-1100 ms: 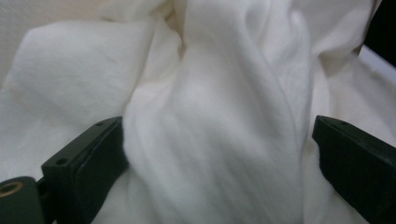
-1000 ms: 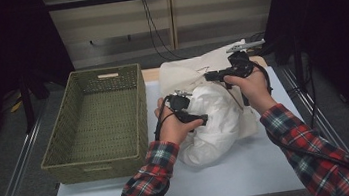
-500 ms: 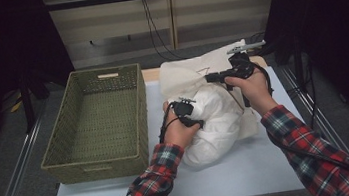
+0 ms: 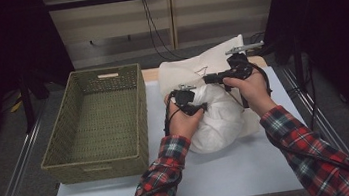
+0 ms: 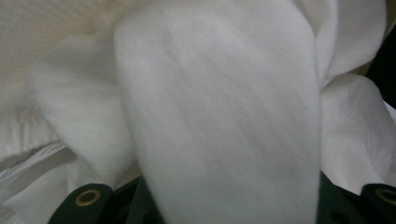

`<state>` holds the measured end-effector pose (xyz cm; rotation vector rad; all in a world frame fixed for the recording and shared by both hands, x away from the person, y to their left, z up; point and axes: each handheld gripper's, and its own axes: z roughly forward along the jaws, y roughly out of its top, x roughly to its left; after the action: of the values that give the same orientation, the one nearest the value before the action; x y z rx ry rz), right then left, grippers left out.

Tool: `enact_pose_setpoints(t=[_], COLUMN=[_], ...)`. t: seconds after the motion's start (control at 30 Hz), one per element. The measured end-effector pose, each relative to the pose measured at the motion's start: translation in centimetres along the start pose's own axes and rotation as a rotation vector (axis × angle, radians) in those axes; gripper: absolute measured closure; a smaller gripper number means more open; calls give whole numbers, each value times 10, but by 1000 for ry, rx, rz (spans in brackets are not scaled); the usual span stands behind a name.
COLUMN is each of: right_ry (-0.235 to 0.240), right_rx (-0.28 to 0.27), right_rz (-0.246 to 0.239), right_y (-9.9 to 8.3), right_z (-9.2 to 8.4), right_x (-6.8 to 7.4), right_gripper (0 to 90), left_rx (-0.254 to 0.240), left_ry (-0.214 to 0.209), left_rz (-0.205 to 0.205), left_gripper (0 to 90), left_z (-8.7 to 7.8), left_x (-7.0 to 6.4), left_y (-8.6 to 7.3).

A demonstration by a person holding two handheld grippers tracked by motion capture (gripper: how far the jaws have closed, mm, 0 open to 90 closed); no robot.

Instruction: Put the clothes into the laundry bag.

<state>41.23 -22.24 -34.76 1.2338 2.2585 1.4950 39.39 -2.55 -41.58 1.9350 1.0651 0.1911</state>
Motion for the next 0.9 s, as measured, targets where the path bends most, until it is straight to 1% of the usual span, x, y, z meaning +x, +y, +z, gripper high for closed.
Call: enact_pose_setpoints(t=[0.03,0.07,0.13,0.17,0.2,0.23,0.27,0.3,0.33,0.37,0.43,0.47,0.53,0.57,0.6,0.63,0.67,0.7,0.77,0.8,0.83,0.87,0.9], right_ry=[0,0,5,6,9,13,13,13,12,10,6,8,7,9,9,3,0,3,-4,-7,-10,-11,-10], right_rx=[-2,-3,-13,-13,-19,-30,-30,-32,-37,-33,-30,-30,-36,-37,-34,-34,-34,-33,-26,-22,-27,-28,-26], right_rz=[4,6,13,11,18,20,20,19,27,23,27,21,26,21,17,17,14,15,9,-3,-4,7,3], right_y=[0,1,1,1,1,2,2,2,3,3,4,4,5,6,6,6,6,6,5,4,3,2,1], right_z=[0,-1,-3,-4,-4,-6,-6,-7,-7,-8,-8,-8,-8,-9,-9,-9,-9,-9,-10,-10,-9,-10,-10], right_x=[0,0,0,0,-1,-1,-1,-2,-2,-2,-2,-2,0,1,1,1,1,1,1,0,0,-1,-3], right_gripper=[882,883,882,882,883,883,883,883,883,883,883,883,883,883,883,883,883,883,882,882,882,881,881], left_rx=[-13,-19,-59,-71,-86,-88,-97,-108,-106,-108,-90,-78,-55,-44,-48,-37,-40,-38,-34,-32,-43,-38,-36], left_ry=[2,10,9,23,23,21,20,18,26,21,21,21,33,33,28,38,42,39,27,22,21,17,4], left_rz=[7,5,-1,17,22,18,7,17,23,19,28,30,44,44,44,46,37,45,10,7,8,12,-9], left_gripper=[713,713,714,714,715,715,715,715,715,714,711,707,698,687,685,684,677,669,640,621,595,549,514], left_z=[0,-1,-3,-5,-6,-7,-7,-6,-4,-1,7,10,18,20,22,23,24,23,23,22,20,19,17], left_x=[0,0,0,-1,-1,-1,-2,-2,-3,-3,-4,-4,-3,-2,-2,-2,-1,1,4,5,5,6,7], left_y=[3,5,10,14,16,19,19,20,19,18,15,13,9,7,5,5,4,5,5,5,5,5,5])
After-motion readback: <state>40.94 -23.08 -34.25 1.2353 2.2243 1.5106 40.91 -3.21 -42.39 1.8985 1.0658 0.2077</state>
